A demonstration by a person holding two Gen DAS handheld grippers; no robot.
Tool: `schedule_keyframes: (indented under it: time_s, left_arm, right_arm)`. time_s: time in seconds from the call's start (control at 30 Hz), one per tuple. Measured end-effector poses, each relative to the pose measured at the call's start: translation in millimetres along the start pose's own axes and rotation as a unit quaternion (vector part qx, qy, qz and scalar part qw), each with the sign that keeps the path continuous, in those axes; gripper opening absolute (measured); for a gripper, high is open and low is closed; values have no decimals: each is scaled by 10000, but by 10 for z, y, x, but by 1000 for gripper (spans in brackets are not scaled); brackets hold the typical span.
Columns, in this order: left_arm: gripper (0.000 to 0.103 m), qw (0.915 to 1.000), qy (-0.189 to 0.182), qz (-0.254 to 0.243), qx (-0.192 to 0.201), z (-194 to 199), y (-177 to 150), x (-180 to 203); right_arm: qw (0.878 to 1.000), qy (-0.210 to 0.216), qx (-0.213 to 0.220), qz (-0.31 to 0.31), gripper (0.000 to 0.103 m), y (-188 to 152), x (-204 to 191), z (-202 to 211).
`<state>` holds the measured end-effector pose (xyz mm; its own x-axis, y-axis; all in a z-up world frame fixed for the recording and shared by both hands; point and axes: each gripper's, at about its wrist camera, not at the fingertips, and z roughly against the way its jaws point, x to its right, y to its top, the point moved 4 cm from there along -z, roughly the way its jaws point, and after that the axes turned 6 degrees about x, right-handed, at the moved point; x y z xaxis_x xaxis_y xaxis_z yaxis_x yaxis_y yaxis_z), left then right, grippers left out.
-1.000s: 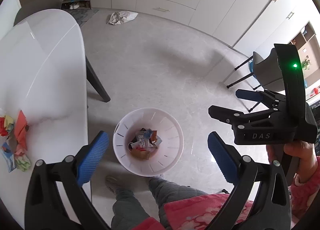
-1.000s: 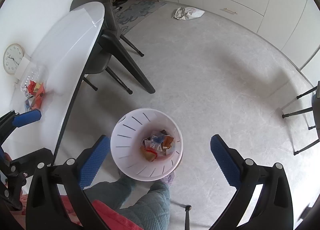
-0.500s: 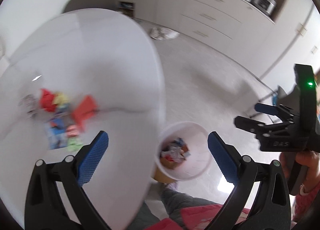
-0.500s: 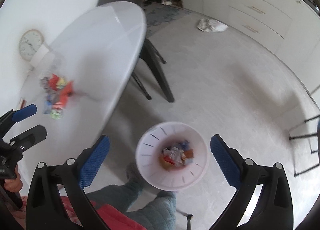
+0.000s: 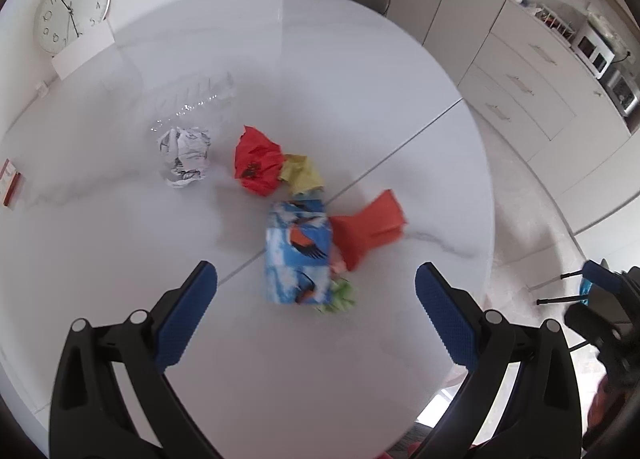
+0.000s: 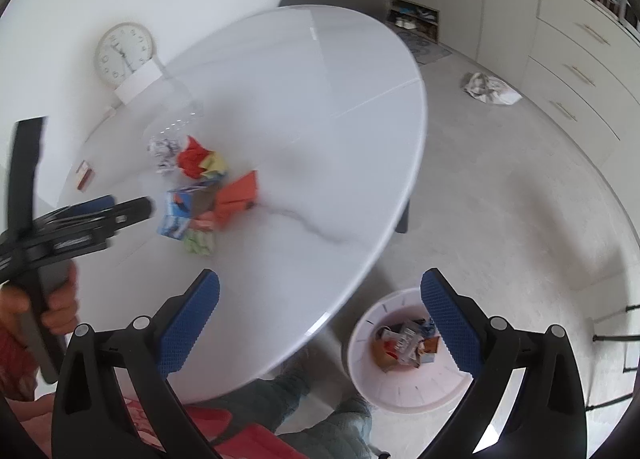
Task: Collect trash
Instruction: 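Grasp the blue bird-print box with the left gripper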
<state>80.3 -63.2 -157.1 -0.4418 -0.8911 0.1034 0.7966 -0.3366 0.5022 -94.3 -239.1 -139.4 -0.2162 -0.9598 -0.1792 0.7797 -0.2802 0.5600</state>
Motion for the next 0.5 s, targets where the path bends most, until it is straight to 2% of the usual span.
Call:
schedule_keyframes:
  time_s: [0.23,0.4,0.47,0.5]
  left_arm:
    - [94,9993,63,-136,-353,-471,68,-73]
    - [77,9977,35,-244,-625,-764,107,-79]
    - [64,9972,4,-140,-740,-842,113,-116]
    - [61,9968,-30,-55,-800,-872,114,-140]
  right_arm:
    - [10000,20,-83,5,100,50,-159,-111]
    - [9998,-17,-201,-47,100,54,-162,-216]
    - [9996,-16,-265,-77,100,33,-158,-259]
    - [9995,-11,-289,-83,100,35,-166,-282]
